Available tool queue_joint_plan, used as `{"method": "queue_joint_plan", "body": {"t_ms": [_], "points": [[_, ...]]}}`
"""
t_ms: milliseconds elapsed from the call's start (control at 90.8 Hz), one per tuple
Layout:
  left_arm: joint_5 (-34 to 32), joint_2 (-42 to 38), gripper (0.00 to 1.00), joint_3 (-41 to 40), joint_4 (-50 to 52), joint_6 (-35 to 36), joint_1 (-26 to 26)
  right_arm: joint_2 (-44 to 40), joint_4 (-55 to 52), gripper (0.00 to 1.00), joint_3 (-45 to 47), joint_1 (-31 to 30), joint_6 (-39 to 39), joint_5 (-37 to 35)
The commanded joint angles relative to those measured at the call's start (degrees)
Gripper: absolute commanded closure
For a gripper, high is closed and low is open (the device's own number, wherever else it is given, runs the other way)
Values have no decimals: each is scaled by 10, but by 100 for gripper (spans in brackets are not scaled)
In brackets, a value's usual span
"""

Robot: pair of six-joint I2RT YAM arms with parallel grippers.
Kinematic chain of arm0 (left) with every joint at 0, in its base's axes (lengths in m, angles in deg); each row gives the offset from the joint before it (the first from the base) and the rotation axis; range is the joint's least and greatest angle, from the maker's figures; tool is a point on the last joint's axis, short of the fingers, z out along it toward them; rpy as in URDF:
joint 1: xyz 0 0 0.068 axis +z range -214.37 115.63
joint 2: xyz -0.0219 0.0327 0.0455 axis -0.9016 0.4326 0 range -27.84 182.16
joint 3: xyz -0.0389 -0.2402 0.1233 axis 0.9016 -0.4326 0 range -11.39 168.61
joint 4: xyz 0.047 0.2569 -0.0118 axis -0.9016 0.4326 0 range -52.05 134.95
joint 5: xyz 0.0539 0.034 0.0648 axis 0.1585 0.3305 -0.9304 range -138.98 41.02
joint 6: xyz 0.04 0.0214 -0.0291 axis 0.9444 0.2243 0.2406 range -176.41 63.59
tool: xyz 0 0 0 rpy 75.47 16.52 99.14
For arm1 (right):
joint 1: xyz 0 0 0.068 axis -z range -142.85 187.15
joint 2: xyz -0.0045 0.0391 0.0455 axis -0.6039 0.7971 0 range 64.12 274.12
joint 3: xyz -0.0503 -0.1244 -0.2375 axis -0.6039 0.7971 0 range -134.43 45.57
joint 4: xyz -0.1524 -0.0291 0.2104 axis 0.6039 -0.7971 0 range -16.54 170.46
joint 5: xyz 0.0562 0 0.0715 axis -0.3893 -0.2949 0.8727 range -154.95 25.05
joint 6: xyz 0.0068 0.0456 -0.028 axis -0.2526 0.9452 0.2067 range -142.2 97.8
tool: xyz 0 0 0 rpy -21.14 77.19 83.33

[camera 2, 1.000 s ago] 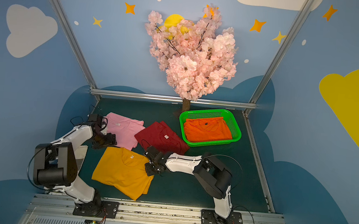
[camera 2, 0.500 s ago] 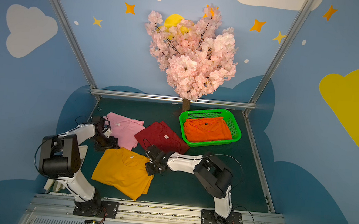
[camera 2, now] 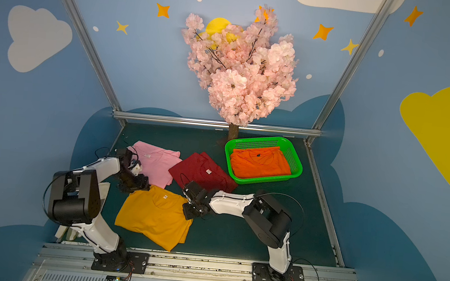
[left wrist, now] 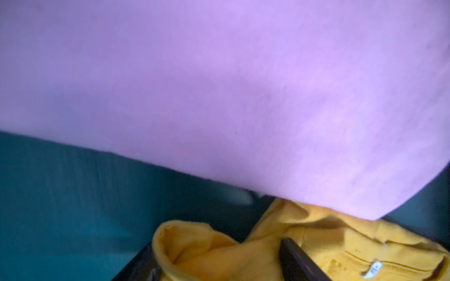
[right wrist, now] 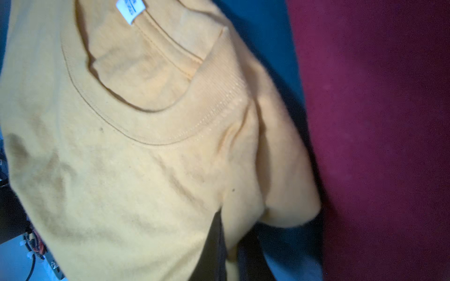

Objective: Put the folded t-shirts into the basket
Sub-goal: Pick up the T-shirt from the center of the board.

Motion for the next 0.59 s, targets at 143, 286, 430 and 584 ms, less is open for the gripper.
{"method": "queue_joint_plan", "body": {"t_ms": [143, 286, 430, 584], "points": [[10, 53, 44, 4, 28, 5, -15, 52, 17, 96, 1, -4, -4, 0], [14, 38, 64, 2, 30, 2, -22, 52, 17, 97, -2, -4, -3, -1], [37, 15, 78, 2, 28, -2, -32, 52, 18, 100, -4, -3, -2, -7], [54, -9, 93, 5, 30, -11, -45, 39, 23, 100, -2, -2, -6, -18]]}}
